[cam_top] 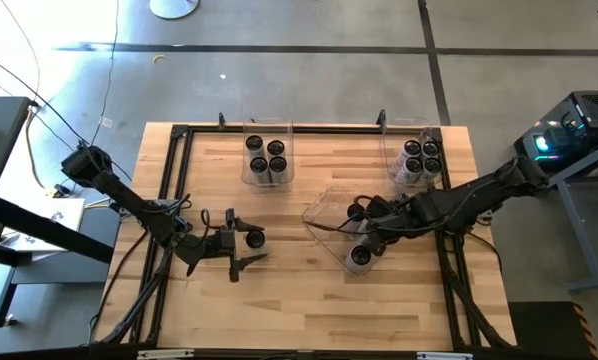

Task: Sort soda cans
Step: Adjust the blue soda cans

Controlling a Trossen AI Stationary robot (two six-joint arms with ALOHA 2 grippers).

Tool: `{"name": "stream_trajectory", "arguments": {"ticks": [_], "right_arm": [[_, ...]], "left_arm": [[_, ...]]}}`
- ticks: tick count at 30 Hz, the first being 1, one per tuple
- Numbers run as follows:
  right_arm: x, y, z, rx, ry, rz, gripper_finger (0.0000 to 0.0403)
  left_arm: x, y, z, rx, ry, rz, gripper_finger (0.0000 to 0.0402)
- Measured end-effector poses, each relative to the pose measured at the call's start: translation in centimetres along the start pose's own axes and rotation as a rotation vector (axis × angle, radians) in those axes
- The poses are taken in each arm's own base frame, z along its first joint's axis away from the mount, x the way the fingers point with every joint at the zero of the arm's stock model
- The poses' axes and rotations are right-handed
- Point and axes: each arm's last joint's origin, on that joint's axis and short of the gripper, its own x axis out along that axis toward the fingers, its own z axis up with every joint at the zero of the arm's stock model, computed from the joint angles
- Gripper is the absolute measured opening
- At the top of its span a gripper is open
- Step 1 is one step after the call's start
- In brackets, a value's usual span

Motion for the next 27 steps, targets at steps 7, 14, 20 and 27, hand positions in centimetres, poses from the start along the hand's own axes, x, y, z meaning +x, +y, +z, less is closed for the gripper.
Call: {"name": "stream_trajectory", "arguments": {"ticks": [7,14,20,27], "right_arm": [[-1.5,1.0,-0.7,-0.091,0.022,0.057,0.0238],[-1.9,1.6,-1.6,-0.102,0.021,0.068,0.0258],[-2.0,1.8,-1.9,-0.089,0.028,0.077,0.0285],[-2.0,1.8,-1.9,-0.061,0.032,0.082,0.0289]], "left_arm": [[0.0,0.0,0.0,0.0,0.0,0.0,0.0321],[0.0,0.0,0.0,0.0,0.0,0.0,0.0321],[0.0,0.0,0.0,0.0,0.0,0.0,0.0321],[0.0,0.0,0.0,0.0,0.0,0.0,0.0321]]}}
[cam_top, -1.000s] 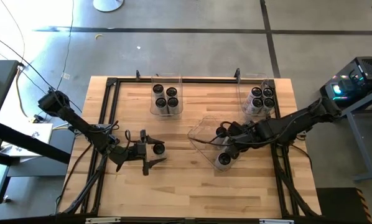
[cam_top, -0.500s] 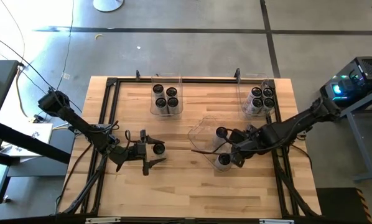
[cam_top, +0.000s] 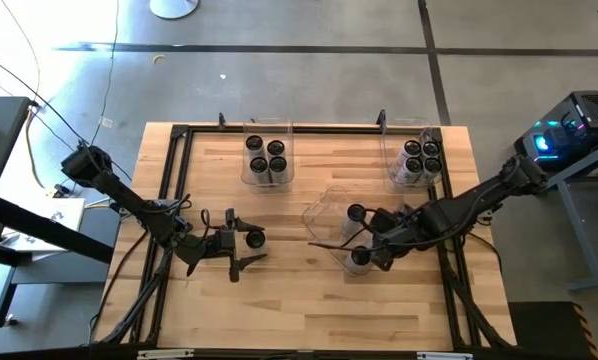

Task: Sort soda cans
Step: Adjust the blue soda cans

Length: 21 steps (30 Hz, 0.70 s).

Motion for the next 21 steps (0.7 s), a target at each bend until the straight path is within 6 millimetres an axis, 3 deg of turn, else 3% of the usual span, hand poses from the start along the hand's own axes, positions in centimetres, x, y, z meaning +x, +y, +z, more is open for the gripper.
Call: {"name": "stream_trajectory", "arguments": {"ticks": [15,21], "right_arm": [[0.0,0.0,0.2,0.046,0.09,0.073,0.0291],[-2.4,-0.3,0.6,0.045,0.088,0.03,0.0291]], "left_arm": [[0.0,0.0,0.0,0.0,0.0,0.0,0.0321],[0.0,0.0,0.0,-0.001,0.0,0.0,0.0321]]}}
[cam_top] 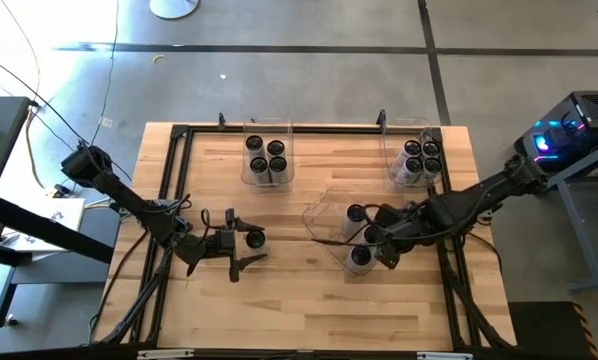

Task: Sort soda cans
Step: Adjust the blue soda cans

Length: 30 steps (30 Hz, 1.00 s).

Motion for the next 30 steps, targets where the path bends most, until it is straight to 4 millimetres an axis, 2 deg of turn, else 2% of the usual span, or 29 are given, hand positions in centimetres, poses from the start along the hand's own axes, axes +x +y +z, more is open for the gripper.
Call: {"name": "stream_trajectory", "arguments": {"ticks": [5,12,18,24,30], "right_arm": [[-2.3,-0.2,1.2,0.002,-0.202,-0.075,0.0291],[-2.4,0.5,4.2,-0.198,-0.377,-0.006,0.0291],[-2.3,-0.5,6.6,-0.237,-0.405,0.036,0.0291],[-0.8,-2.1,8.8,-0.181,-0.367,-0.042,0.0291],[2.1,-2.9,10.8,-0.088,-0.226,-0.043,0.0291]], "left_arm": [[0.0,0.0,0.0,-0.008,0.0,0.0,0.0321],[0.0,0.0,0.0,-0.008,0.0,0.0,0.0321],[0.0,0.0,0.0,-0.007,0.0,0.0,0.0321],[0.0,0.0,0.0,-0.006,0.002,-0.002,0.0321],[0.0,-0.1,-0.1,-0.001,0.012,-0.031,0.0321]]}}
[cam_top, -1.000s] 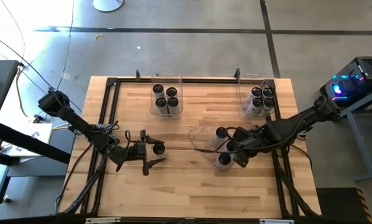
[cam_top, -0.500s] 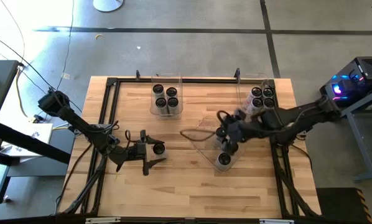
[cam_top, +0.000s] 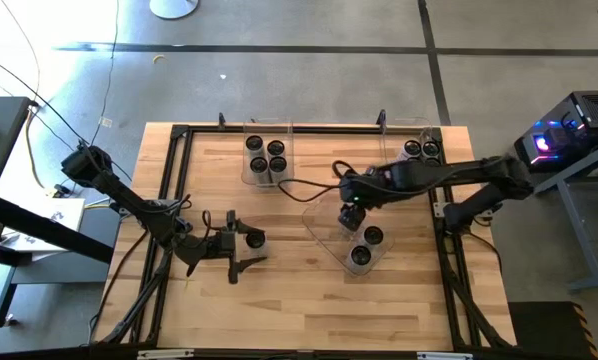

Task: Sort soda cans
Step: Adjust the blue soda cans

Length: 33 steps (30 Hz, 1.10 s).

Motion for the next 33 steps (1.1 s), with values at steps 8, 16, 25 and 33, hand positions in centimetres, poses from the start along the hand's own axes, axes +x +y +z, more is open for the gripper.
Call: {"name": "stream_trajectory", "arguments": {"ticks": [8,16,25,33], "right_arm": [[2.9,0.4,0.0,0.011,0.111,-0.052,0.0291],[3.1,0.6,-1.1,-0.015,0.212,-0.092,0.0291],[3.1,1.0,-1.2,-0.027,0.21,-0.07,0.0291],[3.0,1.5,-1.6,-0.056,0.273,0.025,0.0291]], "left_arm": [[0.0,0.0,-0.2,-0.002,0.017,0.001,0.0321],[0.0,0.0,-0.2,-0.004,0.016,0.001,0.0321],[0.0,0.0,-0.2,-0.006,0.016,0.001,0.0321],[0.0,0.0,-0.2,-0.014,0.015,0.001,0.0321]]}}
